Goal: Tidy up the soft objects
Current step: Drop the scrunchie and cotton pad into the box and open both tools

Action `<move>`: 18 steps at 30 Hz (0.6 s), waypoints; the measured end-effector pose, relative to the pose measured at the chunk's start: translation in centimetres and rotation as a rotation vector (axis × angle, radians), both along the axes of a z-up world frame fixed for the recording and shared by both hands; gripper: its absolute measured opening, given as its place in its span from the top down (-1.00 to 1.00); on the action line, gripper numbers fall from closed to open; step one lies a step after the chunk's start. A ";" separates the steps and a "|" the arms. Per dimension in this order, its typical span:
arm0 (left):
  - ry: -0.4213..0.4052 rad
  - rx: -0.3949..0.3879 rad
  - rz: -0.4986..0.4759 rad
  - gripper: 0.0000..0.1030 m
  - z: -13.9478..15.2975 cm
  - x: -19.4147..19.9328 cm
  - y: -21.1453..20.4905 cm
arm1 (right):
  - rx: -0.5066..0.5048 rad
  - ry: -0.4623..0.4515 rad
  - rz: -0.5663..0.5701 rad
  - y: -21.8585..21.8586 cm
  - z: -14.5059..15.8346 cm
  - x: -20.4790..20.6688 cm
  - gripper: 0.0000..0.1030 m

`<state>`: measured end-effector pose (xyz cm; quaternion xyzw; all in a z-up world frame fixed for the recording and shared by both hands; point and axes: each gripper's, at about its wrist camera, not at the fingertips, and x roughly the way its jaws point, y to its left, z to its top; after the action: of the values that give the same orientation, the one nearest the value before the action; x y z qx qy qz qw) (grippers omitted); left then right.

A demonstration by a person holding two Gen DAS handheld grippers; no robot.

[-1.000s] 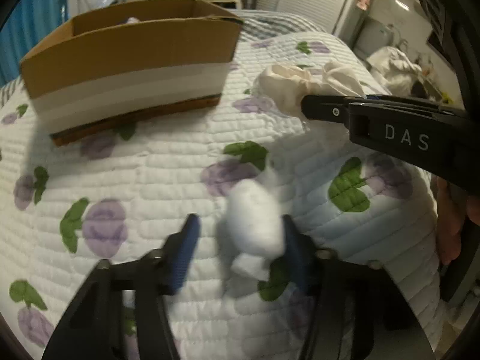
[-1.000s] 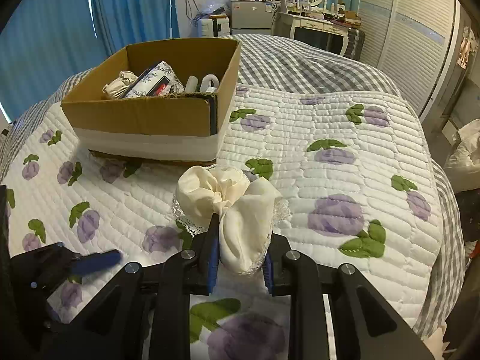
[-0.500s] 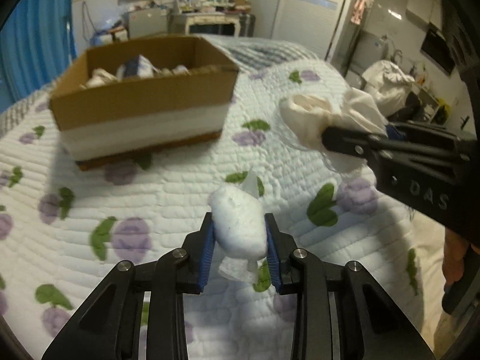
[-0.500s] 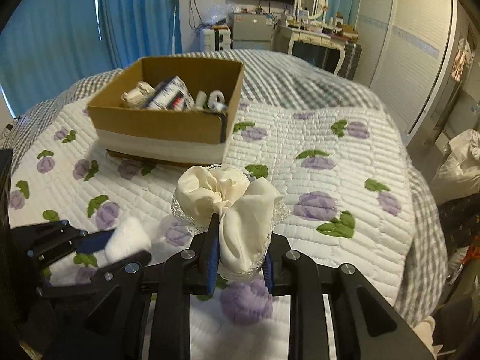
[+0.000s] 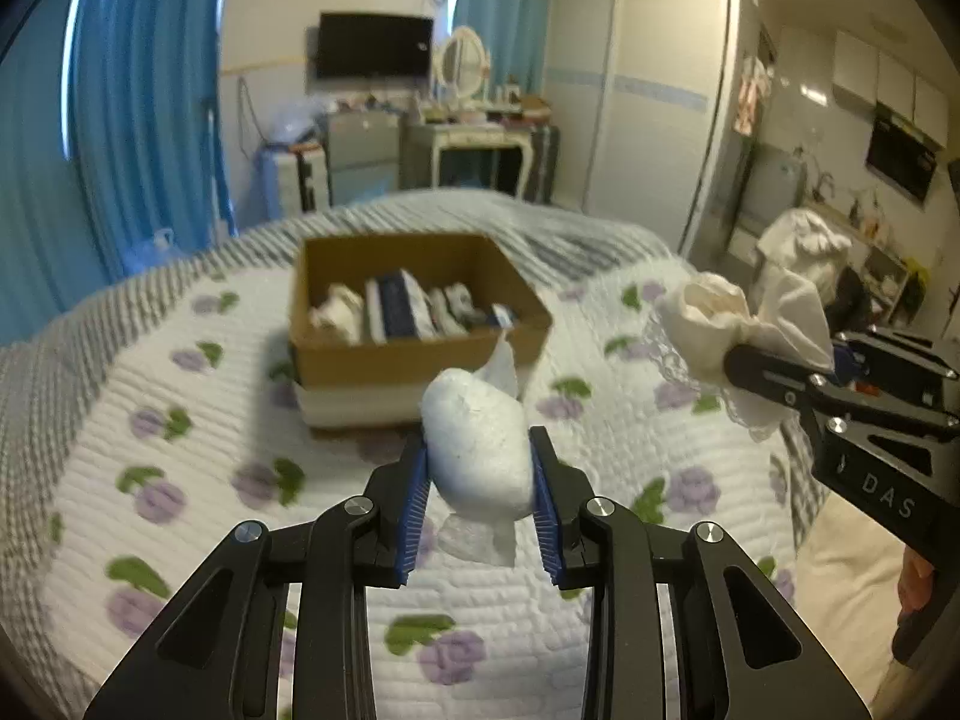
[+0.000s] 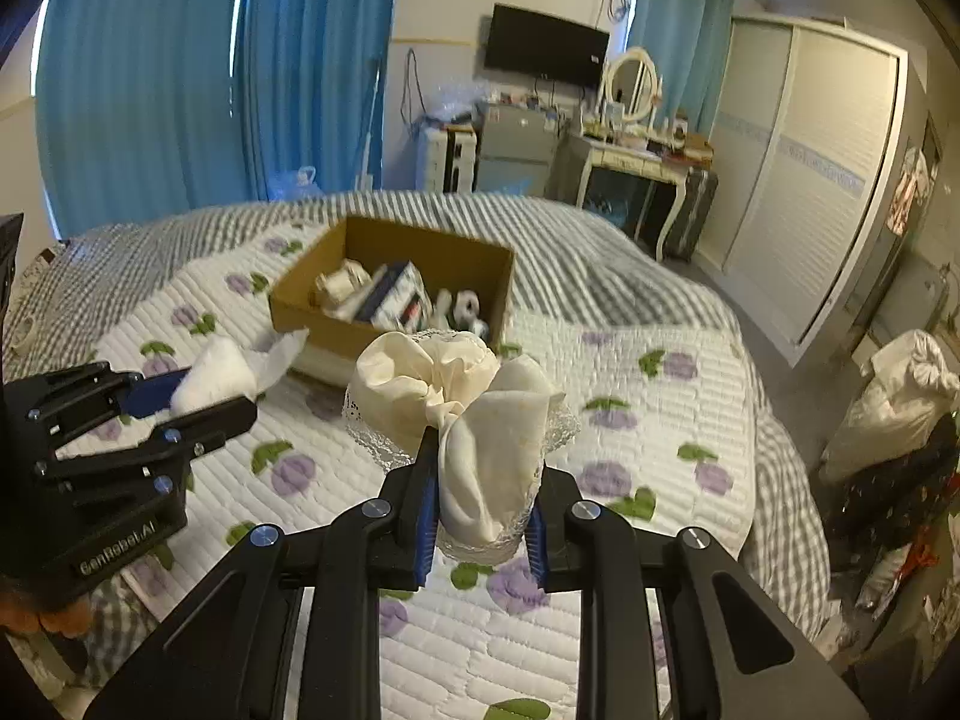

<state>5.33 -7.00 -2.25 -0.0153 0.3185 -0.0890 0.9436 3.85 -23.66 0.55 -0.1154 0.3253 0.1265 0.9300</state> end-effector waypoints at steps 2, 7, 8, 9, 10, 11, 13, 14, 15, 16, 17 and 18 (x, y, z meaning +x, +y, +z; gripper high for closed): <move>-0.031 0.000 0.014 0.42 1.1 -0.3 0.8 | 0.006 -0.021 0.014 0.5 1.2 -0.1 0.55; -0.093 0.003 0.049 0.42 3.3 -0.1 2.6 | 0.017 -0.074 0.046 2.1 4.0 0.4 0.55; -0.104 0.000 0.058 0.42 3.7 0.2 3.1 | 0.023 -0.082 0.055 2.5 4.5 0.8 0.55; -0.112 -0.002 0.064 0.42 4.0 0.6 3.4 | 0.029 -0.090 0.062 3.0 5.0 1.2 0.55; -0.117 -0.002 0.069 0.42 4.2 0.9 3.8 | 0.033 -0.098 0.068 3.4 5.3 1.6 0.55; -0.124 -0.001 0.075 0.42 4.5 1.5 4.2 | 0.037 -0.104 0.073 3.8 5.7 2.0 0.55; -0.135 0.003 0.089 0.42 4.9 2.6 4.9 | 0.047 -0.114 0.086 4.6 6.2 3.1 0.55; -0.141 0.003 0.101 0.42 5.1 3.4 5.4 | 0.054 -0.118 0.092 5.1 6.5 3.8 0.55; -0.143 0.003 0.109 0.42 5.3 4.3 5.8 | 0.059 -0.121 0.097 5.4 6.7 4.5 0.55; -0.146 0.004 0.116 0.42 5.3 4.8 6.1 | 0.064 -0.122 0.100 5.8 6.8 5.4 0.55; -0.149 0.005 0.123 0.42 5.4 5.8 6.5 | 0.069 -0.123 0.105 6.3 6.9 6.4 0.55; -0.148 0.005 0.127 0.42 5.3 6.8 6.8 | 0.073 -0.126 0.108 6.7 7.0 7.4 0.55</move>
<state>12.11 -0.25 3.08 -0.0267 0.2467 -0.0289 0.9683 11.25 -17.01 7.58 -0.1068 0.2545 0.1809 0.9440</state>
